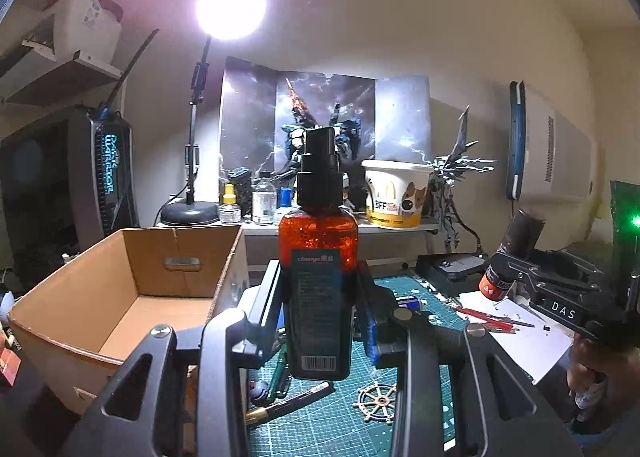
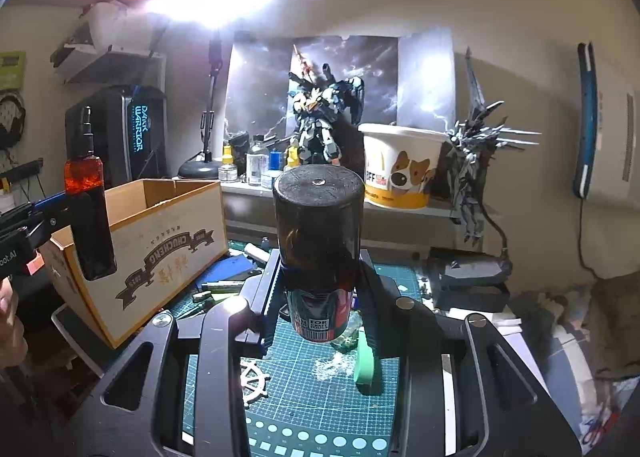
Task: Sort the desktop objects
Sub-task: 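Carry the bottle and spray can toward the cardboard box with both tools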
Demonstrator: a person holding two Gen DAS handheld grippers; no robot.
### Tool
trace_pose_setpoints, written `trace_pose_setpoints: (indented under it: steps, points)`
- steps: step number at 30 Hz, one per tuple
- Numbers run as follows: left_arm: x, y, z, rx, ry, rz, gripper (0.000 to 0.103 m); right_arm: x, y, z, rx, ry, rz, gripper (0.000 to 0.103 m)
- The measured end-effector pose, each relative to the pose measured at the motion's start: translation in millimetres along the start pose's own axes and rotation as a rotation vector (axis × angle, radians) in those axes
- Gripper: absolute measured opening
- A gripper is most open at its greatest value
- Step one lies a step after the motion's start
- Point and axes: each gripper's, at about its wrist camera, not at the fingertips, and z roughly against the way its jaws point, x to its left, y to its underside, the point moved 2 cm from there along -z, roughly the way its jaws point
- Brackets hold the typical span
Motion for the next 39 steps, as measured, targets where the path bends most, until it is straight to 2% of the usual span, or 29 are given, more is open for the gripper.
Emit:
trace_pose_setpoints:
  steps: [18, 23, 31, 39]
  points:
    - [38, 0, 27, 0.001, -0.122, 0.027, 0.034, 43, -6, -22, 0.009, -0.143, 0.051, 0.033]
    - [43, 1, 36, -0.002, -0.134, 0.025, 0.034, 59, -8, -28, 0.018, -0.198, 0.063, 0.033]
    - [49, -7, 63, -0.048, -0.116, 0.041, 0.034, 82, -10, -31, 0.014, -0.249, 0.093, 0.033]
    - [72, -10, 78, -0.037, -0.240, 0.064, 0.034, 103, -13, -32, 0.010, -0.310, 0.112, 0.033]
